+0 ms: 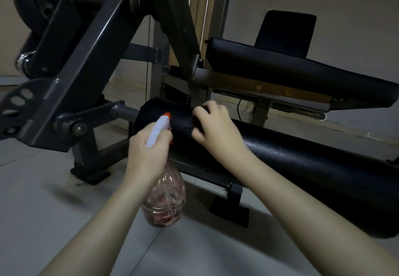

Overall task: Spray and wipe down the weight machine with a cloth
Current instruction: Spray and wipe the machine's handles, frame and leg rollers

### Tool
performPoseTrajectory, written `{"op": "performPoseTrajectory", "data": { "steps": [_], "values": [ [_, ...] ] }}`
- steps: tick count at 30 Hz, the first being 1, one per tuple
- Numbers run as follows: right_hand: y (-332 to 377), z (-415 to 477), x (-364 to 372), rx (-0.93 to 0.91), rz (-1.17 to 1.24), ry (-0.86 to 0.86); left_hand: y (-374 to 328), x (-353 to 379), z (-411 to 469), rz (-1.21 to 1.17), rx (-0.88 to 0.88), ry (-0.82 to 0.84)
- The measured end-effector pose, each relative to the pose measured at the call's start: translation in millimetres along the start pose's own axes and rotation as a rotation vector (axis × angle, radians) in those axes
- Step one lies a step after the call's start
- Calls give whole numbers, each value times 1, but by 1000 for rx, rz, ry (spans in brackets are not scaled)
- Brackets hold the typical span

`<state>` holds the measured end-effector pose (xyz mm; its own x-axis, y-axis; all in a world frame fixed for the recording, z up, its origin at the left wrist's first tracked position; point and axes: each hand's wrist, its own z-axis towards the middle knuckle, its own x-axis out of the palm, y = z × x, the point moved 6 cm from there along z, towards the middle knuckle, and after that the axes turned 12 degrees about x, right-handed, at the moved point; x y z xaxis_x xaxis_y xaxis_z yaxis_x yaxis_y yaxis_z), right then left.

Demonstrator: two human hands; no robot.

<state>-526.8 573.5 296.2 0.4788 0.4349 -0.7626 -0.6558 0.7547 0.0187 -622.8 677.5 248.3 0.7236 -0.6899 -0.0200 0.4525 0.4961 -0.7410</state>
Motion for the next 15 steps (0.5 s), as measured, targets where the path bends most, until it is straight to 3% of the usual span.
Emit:
{"op": "performPoseTrajectory", "data": {
  "steps": [8, 15],
  "values": [
    [-3, 12, 1, 29, 14, -18, 24, -13, 1, 70, -64, 20],
    [-16, 56, 8, 217, 135, 179, 22, -1, 18, -24, -23, -1]
  ]
}}
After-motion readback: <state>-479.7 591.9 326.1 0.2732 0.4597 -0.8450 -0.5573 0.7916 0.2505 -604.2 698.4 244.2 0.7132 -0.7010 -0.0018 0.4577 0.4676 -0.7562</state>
